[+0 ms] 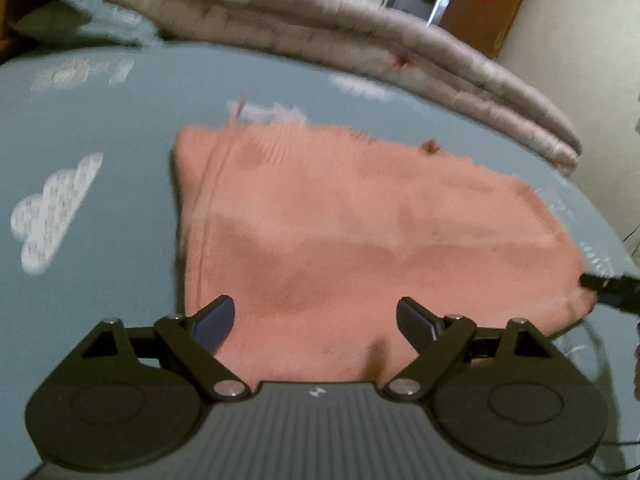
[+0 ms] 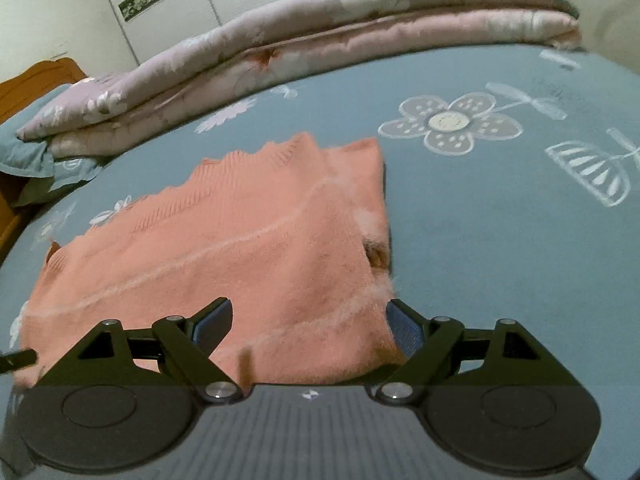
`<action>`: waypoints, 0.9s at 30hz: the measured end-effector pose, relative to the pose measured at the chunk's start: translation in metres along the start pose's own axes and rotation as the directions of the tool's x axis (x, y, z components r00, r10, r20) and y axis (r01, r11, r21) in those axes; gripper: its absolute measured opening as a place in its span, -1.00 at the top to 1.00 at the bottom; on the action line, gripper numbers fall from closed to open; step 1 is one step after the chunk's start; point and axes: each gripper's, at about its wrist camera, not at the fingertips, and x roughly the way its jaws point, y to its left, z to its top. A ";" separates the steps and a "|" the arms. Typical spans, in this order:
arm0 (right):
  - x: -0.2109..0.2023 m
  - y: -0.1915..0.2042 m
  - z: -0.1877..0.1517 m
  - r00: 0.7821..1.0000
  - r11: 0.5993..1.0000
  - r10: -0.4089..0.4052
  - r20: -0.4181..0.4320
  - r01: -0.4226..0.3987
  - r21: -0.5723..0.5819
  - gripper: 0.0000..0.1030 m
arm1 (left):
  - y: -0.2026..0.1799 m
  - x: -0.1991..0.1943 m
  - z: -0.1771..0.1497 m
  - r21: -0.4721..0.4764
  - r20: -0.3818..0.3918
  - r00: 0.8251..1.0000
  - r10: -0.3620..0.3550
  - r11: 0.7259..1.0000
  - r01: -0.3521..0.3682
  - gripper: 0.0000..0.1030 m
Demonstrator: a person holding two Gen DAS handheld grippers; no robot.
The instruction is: Fold clothes
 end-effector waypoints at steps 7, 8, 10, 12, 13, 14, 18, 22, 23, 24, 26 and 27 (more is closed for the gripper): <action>-0.019 0.018 0.007 0.999 0.999 0.029 0.037 -0.028 -0.030 -0.70 | -0.004 0.050 0.060 0.307 0.064 0.990 0.125 0.942 -0.138 0.31; -0.019 0.021 0.006 0.999 0.999 0.029 0.034 -0.028 -0.039 -0.70 | -0.002 0.064 0.064 0.329 0.047 0.989 0.141 0.932 -0.148 0.32; -0.022 0.025 0.002 0.999 0.998 0.029 0.030 -0.028 -0.051 -0.70 | 0.004 0.084 0.067 0.353 0.045 0.980 0.194 0.914 -0.197 0.32; -0.027 0.027 -0.002 0.999 0.998 0.028 0.028 -0.026 -0.060 -0.71 | 0.007 0.092 0.069 0.361 0.049 0.978 0.201 0.910 -0.205 0.32; -0.029 0.027 -0.003 0.999 0.998 0.032 0.023 -0.031 -0.061 -0.71 | 0.011 0.096 0.071 0.360 0.035 0.979 0.200 0.911 -0.199 0.32; -0.030 0.027 -0.005 0.999 0.997 0.034 0.019 -0.033 -0.064 -0.71 | 0.015 0.102 0.073 0.354 0.009 0.980 0.198 0.916 -0.188 0.32; -0.033 0.026 -0.011 1.000 0.997 0.026 0.001 -0.026 -0.068 -0.71 | 0.035 0.113 0.079 0.266 -0.051 0.989 0.139 0.956 -0.121 0.32; -0.033 0.026 -0.013 1.000 0.997 0.025 -0.011 -0.026 -0.068 -0.71 | 0.054 0.116 0.089 0.161 -0.097 0.992 0.075 0.985 -0.059 0.71; -0.033 0.026 -0.013 1.000 0.997 0.026 -0.014 -0.027 -0.071 -0.71 | 0.056 0.117 0.091 0.159 -0.110 0.992 0.065 0.986 -0.047 0.78; -0.033 0.027 -0.013 0.999 0.997 0.027 -0.017 -0.029 -0.075 -0.71 | 0.058 0.118 0.093 0.159 -0.121 0.991 0.055 0.987 -0.035 0.81; -0.033 0.029 -0.013 1.000 0.996 0.025 -0.019 -0.027 -0.089 -0.71 | 0.054 0.117 0.095 0.187 -0.132 0.989 0.060 0.982 -0.035 0.88; -0.033 0.030 -0.013 1.000 0.995 0.023 -0.018 -0.025 -0.097 -0.71 | 0.051 0.115 0.095 0.204 -0.129 0.989 0.073 0.978 -0.045 0.89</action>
